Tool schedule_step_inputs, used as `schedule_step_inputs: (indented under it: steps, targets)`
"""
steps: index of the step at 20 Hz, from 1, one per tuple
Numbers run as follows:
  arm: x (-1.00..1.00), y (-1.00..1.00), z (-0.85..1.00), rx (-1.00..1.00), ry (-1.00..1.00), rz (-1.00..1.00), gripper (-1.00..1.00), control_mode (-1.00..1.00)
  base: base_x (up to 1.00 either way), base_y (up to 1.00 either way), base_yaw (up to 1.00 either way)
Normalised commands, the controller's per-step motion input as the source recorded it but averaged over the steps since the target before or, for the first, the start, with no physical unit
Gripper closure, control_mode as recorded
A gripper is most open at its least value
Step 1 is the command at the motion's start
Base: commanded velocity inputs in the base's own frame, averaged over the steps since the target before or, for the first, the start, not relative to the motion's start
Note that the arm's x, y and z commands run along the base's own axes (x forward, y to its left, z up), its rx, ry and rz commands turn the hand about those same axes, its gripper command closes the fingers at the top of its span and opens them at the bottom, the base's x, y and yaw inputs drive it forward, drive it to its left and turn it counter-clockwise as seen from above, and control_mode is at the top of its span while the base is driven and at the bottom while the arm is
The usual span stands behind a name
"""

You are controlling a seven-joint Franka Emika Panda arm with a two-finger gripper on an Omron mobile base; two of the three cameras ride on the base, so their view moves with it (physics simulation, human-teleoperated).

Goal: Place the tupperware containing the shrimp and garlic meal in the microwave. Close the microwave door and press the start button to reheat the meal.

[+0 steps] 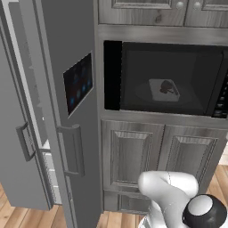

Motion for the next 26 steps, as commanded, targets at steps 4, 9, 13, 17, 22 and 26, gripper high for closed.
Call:
schedule_step_inputs:
  steps: [4,9,13,17,22,26]
  targets:
    - [0.16,-0.11,-0.08,0.05,0.00,0.00,1.00,-1.00,0.00,0.00,0.00]
    - [0.20,-0.12,-0.08,0.06,0.00,0.00,1.00,-1.00,0.00,0.00,0.00]
    - [0.24,-0.07,-0.08,0.04,0.00,0.00,1.00,-1.00,0.00,0.00,0.00]
    - [0.20,-0.09,-0.09,0.05,0.00,0.00,1.00,-1.00,0.00,0.00,0.00]
    - [0.16,-0.13,-0.15,0.04,0.00,0.00,1.00,-1.00,0.00,0.00,0.00]
    - [0.19,-0.08,-0.15,0.02,0.00,0.00,1.00,-1.00,0.00,0.00,0.00]
